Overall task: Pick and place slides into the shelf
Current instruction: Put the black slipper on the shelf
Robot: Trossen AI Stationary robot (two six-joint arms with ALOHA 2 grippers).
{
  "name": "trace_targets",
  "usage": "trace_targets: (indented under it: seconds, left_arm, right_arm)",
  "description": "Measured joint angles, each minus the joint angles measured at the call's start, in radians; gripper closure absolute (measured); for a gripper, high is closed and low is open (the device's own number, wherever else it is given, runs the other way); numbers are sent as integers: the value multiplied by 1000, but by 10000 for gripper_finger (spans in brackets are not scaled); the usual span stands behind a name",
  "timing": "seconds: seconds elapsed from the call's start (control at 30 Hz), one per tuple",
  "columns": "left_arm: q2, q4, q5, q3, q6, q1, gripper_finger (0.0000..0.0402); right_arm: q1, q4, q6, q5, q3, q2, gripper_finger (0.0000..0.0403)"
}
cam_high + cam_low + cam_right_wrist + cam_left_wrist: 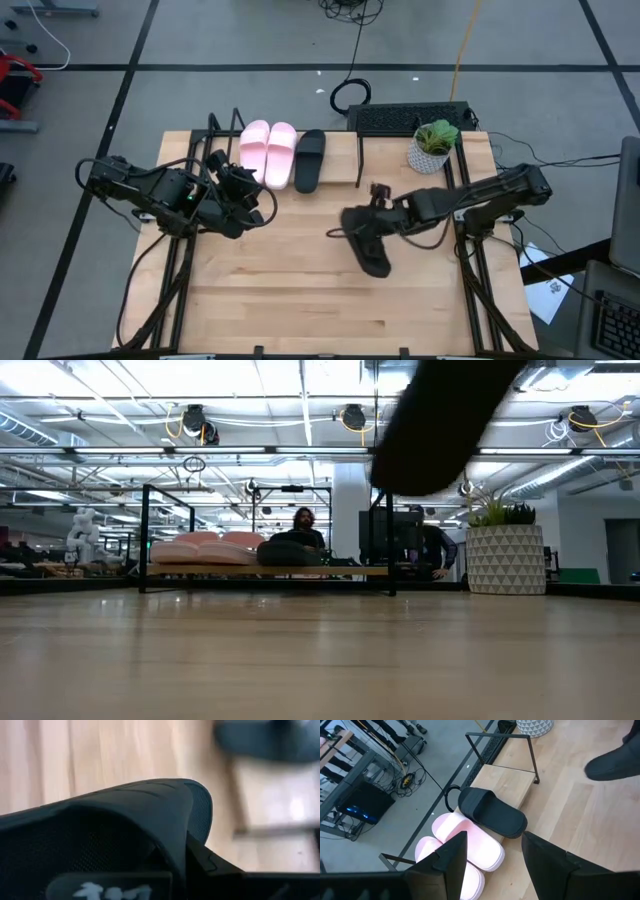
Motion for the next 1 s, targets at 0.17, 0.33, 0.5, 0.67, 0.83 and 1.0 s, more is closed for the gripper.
trace_targets:
  seconds: [0.17, 0.33, 0.5, 0.67, 0.83, 1.0]
  left_arm:
    - [0, 0, 0, 0, 1, 0, 213]
    - [0, 0, 0, 0, 5, 0, 213]
    - [0, -1, -3, 0, 7, 0, 213]
    - [0, -1, -9, 0, 16, 3, 213]
    - [0, -1, -9, 0, 17, 22, 213]
    - [0, -1, -5, 0, 43, 49, 213]
  right_arm:
    - [-29, 167, -164, 185, 98, 0, 402]
    - [-136, 321, -353, 349, 118, 0, 402]
    - [-279, 456, -488, 355, 118, 28, 402]
    - [-398, 500, -624, 354, 122, 107, 402]
    - [-475, 472, -745, 380, 187, 225, 402]
    - [-501, 472, -839, 376, 312, 310, 403]
